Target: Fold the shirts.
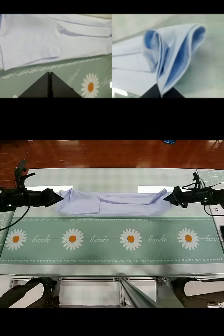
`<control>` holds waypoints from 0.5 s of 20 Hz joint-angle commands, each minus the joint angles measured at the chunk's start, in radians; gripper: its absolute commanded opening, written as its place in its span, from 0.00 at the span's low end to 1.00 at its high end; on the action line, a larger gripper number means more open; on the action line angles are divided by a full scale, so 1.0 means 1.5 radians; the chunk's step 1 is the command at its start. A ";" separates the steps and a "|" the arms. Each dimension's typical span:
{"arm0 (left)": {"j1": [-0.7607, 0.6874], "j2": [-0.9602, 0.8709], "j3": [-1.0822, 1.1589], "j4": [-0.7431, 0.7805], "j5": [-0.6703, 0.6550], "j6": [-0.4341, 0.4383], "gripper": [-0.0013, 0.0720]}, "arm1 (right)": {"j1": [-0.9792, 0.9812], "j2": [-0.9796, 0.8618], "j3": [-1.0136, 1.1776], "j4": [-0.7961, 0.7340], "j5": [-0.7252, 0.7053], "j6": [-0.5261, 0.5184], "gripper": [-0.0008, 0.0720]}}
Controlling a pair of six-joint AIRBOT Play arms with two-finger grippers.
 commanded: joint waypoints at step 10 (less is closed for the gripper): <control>-0.439 -0.347 0.293 -0.023 0.115 -0.060 0.04 | 0.022 0.631 -0.311 -0.064 0.077 0.067 0.04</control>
